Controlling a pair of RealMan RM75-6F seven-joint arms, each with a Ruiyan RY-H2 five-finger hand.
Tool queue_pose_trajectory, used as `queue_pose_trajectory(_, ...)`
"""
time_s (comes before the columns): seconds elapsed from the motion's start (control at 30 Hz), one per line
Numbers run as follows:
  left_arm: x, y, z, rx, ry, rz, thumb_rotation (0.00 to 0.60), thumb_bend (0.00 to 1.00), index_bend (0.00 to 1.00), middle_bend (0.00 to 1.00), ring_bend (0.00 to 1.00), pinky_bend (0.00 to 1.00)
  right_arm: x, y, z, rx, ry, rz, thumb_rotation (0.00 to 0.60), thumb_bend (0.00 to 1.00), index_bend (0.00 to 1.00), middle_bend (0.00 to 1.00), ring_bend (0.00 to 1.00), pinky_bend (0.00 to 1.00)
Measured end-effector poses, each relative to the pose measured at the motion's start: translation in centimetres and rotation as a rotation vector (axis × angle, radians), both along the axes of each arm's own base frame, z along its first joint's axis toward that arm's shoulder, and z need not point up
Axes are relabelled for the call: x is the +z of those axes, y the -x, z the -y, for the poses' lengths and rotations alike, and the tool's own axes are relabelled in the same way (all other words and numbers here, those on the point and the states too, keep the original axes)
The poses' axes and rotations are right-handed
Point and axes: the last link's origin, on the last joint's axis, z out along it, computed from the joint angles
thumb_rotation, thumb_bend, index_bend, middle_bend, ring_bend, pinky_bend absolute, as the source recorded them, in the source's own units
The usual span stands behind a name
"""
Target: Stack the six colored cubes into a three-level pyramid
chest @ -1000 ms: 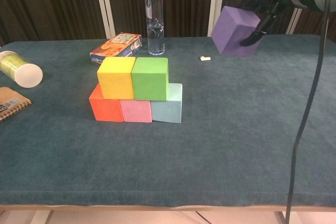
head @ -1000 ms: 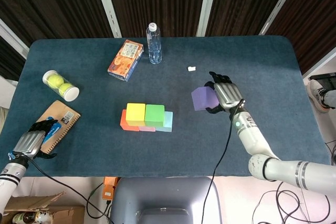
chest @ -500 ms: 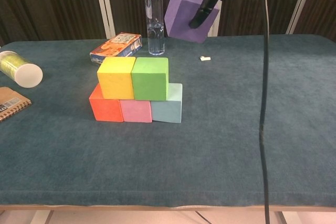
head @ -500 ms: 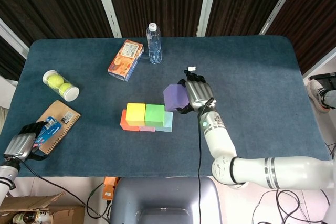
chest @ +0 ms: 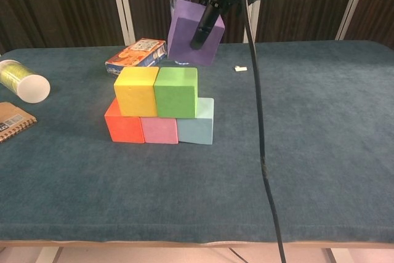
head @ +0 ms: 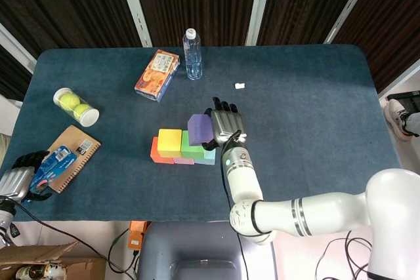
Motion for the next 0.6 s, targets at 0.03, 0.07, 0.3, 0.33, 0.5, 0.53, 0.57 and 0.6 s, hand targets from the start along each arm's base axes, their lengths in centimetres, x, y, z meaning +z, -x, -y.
queue_pose_trajectory(0.03,0.1,0.1,0.0,0.001,0.0,0.003,0.6,0.14,0.09,0.05,0.0,0.07,-0.1,-0.2,0.0,-0.008,0.0,0.002,0.6,0.18,0.5,0.0,0.0,0.0)
queue_pose_trajectory(0.07,0.1,0.1,0.0,0.001,0.0,0.006,0.6,0.14,0.09,0.05,0.0,0.07,-0.1,-0.3,-0.1,-0.019,0.0,0.001,0.6,0.18,0.5,0.0,0.0,0.0)
queue_pose_trajectory(0.3,0.4,0.4,0.1,-0.013,-0.001,0.024,0.6,0.14,0.09,0.05,0.0,0.07,-0.4,-1.1,-0.2,-0.054,0.01,-0.034,0.6,0.18,0.5,0.0,0.0,0.0)
queue_pose_trajectory(0.33,0.5,0.5,0.1,-0.013,-0.002,0.027,0.6,0.14,0.09,0.05,0.0,0.07,-0.5,-1.2,-0.2,-0.056,0.012,-0.037,0.6,0.18,0.5,0.0,0.0,0.0)
queue_pose_trajectory(0.5,0.5,0.8,0.2,-0.016,0.008,0.025,0.6,0.14,0.09,0.05,0.0,0.07,-1.4,-1.1,-0.1,-0.074,0.007,-0.035,0.6,0.18,0.48,0.0,0.0,0.0)
queue_pose_trajectory(0.53,0.5,0.8,0.2,-0.018,0.007,0.025,0.6,0.14,0.09,0.05,0.0,0.07,-1.6,-1.1,-0.1,-0.076,0.005,-0.03,0.6,0.18,0.48,0.0,0.0,0.0)
queue_pose_trajectory(0.57,0.5,0.9,0.3,-0.018,0.006,0.024,0.6,0.14,0.09,0.05,0.0,0.07,-1.8,-1.1,0.1,-0.077,0.003,-0.015,0.6,0.18,0.47,0.0,0.0,0.0)
queue_pose_trajectory(0.6,0.6,0.9,0.3,-0.018,0.003,0.024,0.6,0.14,0.09,0.05,0.0,0.07,-1.9,-1.1,0.1,-0.076,0.003,-0.009,0.6,0.18,0.47,0.0,0.0,0.0)
